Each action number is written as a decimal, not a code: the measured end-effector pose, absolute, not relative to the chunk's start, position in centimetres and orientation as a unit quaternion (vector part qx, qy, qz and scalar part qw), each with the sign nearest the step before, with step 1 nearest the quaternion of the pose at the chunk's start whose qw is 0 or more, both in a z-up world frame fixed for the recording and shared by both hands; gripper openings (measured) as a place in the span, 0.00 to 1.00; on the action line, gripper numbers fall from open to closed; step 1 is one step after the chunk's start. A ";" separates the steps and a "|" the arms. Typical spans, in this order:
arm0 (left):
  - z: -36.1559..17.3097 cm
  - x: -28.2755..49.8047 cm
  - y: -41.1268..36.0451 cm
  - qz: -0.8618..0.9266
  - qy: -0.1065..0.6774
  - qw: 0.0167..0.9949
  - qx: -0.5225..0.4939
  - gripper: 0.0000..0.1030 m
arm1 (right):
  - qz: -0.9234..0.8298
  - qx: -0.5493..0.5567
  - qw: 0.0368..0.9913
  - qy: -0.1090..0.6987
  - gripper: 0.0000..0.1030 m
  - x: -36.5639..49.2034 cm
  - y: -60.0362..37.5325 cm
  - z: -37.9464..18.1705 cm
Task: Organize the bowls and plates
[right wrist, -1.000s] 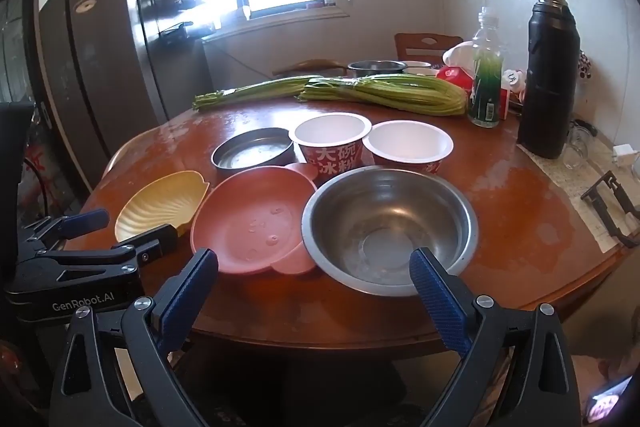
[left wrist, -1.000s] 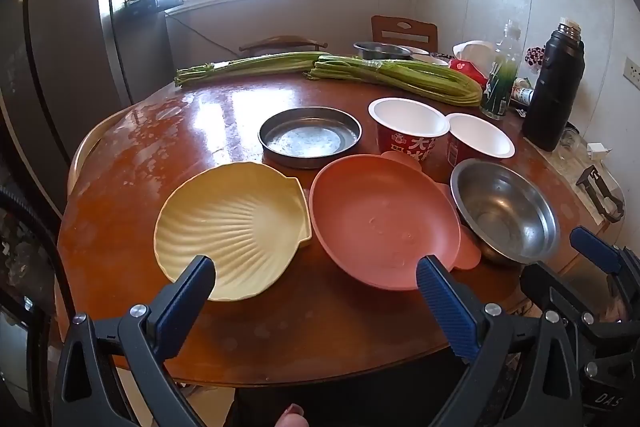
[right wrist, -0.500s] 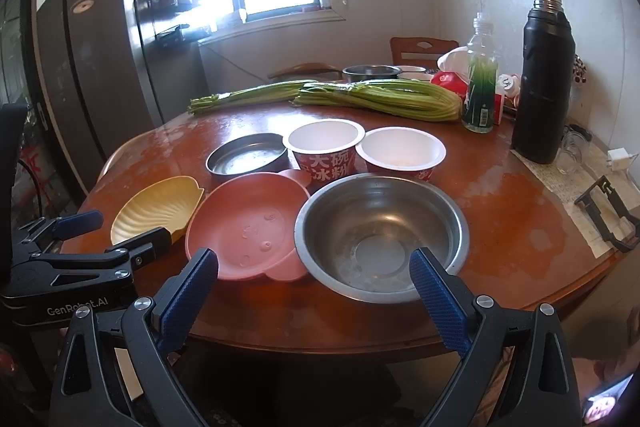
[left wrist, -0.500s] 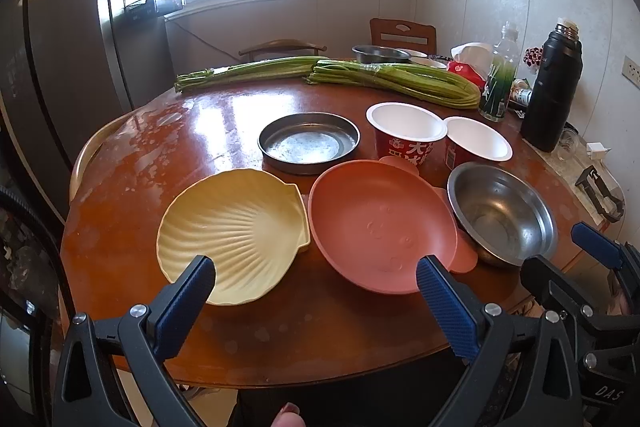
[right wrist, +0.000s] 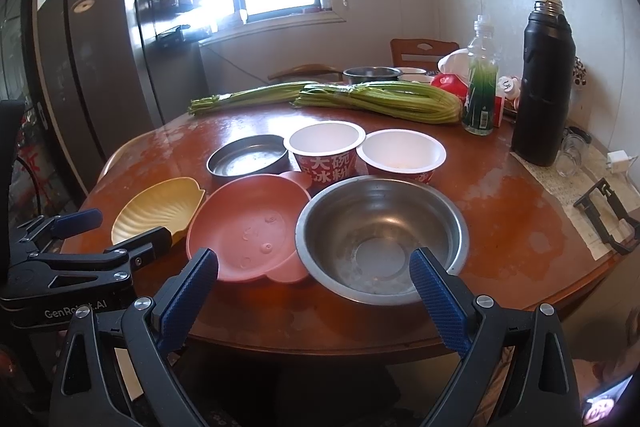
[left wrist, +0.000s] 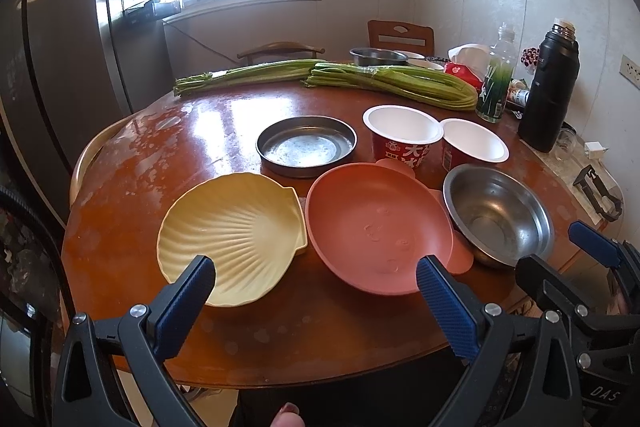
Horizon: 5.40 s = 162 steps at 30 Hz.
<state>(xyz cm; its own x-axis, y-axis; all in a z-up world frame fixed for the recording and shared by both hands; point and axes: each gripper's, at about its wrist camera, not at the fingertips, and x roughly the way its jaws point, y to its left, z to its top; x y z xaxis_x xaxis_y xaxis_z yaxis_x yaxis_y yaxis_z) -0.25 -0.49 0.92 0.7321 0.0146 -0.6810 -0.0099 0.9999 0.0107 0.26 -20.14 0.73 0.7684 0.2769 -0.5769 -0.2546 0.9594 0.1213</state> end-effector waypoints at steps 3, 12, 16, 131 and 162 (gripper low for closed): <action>0.9 -0.3 -0.5 0.007 0.366 0.931 0.003 0.99 | 0.141 0.018 0.940 0.309 0.94 0.2 -20.1 0.7; 1.0 -0.3 -0.6 0.005 0.365 0.931 0.004 0.99 | 0.140 0.018 0.941 0.308 0.94 0.0 -20.1 0.7; 1.1 -0.3 -0.6 0.005 0.365 0.931 0.005 0.99 | 0.141 0.017 0.941 0.306 0.94 0.1 -20.1 0.8; -2.8 9.3 19.0 0.095 0.417 0.900 -0.086 0.42 | 0.333 -0.059 0.849 0.405 0.36 15.7 2.1 -2.5; -4.8 10.1 19.3 0.093 0.422 0.899 -0.065 0.42 | 0.331 -0.055 0.835 0.436 0.36 15.3 2.2 -5.4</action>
<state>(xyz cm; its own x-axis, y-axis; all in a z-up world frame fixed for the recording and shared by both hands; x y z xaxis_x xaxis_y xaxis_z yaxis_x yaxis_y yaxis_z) 10.11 19.35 -4.78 0.6263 0.1135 -0.7713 -0.2225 0.9742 -0.0372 15.29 2.25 -5.36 0.4000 0.5054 -0.7645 -0.6011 0.7744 0.1974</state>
